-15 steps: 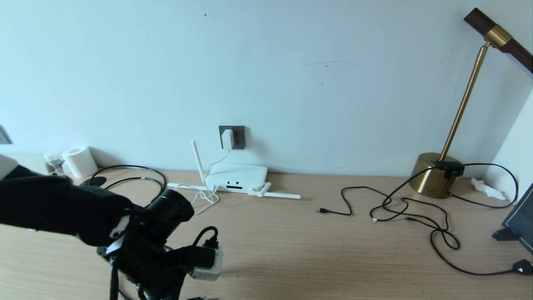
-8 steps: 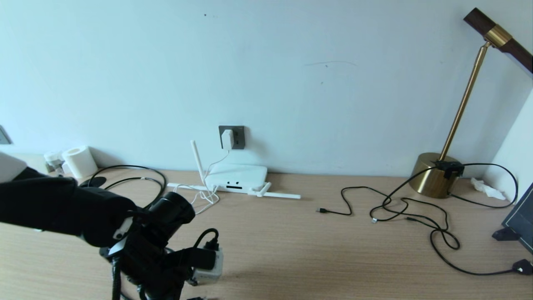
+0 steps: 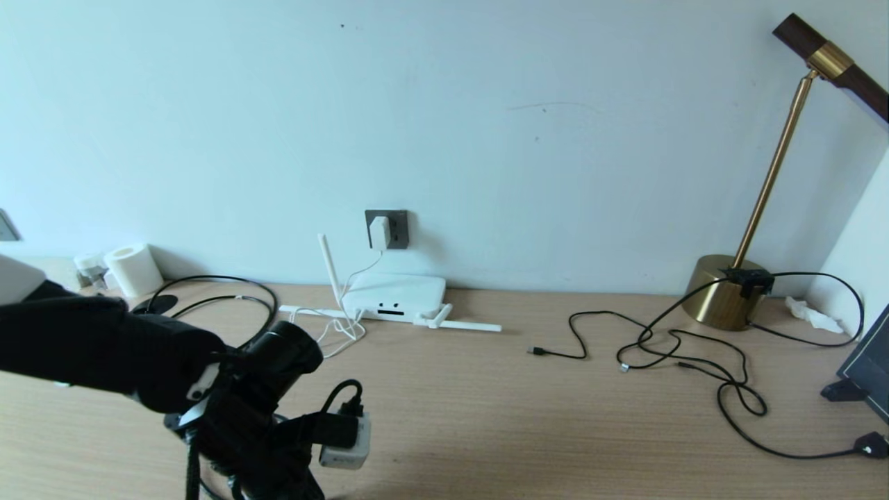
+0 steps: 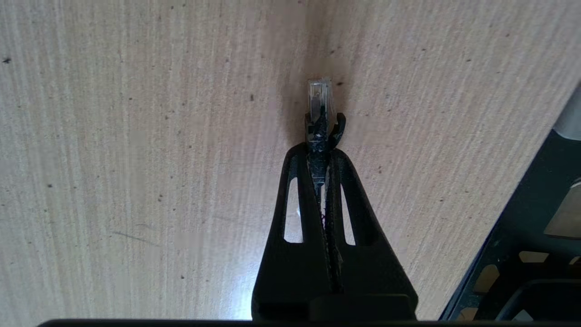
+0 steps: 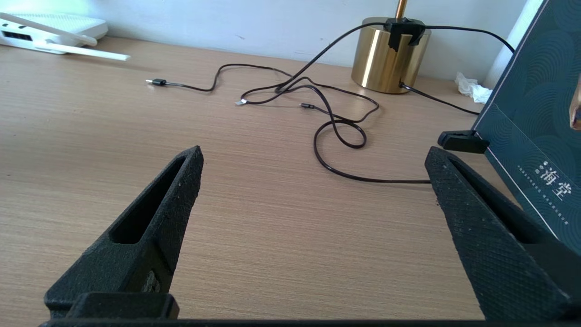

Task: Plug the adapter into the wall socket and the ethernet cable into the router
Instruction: Pick up cable, then hand it to the other hand

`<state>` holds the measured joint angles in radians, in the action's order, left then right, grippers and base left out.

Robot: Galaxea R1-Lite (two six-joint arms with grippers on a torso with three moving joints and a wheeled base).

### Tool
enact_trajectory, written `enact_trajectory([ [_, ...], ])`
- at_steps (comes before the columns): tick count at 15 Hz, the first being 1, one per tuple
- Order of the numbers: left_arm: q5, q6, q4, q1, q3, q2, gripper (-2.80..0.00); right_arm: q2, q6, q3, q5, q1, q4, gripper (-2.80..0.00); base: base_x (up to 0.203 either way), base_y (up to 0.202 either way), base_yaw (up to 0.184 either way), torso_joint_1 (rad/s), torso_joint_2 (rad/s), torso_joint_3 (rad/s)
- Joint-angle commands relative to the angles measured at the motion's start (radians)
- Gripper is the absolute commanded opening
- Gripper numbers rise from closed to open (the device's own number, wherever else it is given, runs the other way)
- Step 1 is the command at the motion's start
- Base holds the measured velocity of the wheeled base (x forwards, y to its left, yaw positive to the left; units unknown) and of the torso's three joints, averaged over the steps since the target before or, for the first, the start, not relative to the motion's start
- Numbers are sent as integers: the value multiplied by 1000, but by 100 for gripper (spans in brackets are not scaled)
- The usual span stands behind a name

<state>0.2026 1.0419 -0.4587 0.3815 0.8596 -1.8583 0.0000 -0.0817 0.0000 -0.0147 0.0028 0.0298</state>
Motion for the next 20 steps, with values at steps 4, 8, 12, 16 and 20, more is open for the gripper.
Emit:
enact_trajectory([
  [4,69,-3,1,-21,6,98,-280,0,-1,11,-1,0,1,0,0,0,0,0,0,0],
  [8,103,-5,6,-48,243,111,-280,2,-1,11,-1,0,1,0,0,0,0,0,0,0],
  [12,108,-48,7,-31,540,-12,-280,2,-59,11,-7,0,1,0,0,0,0,0,0,0],
  [16,105,-62,5,-11,801,-122,-280,2,-71,8,-19,0,-2,0,0,0,0,0,0,0],
  [20,76,-83,-10,82,916,-146,-280,128,-32,-219,-102,0,-79,0,0,0,0,0,0,0],
])
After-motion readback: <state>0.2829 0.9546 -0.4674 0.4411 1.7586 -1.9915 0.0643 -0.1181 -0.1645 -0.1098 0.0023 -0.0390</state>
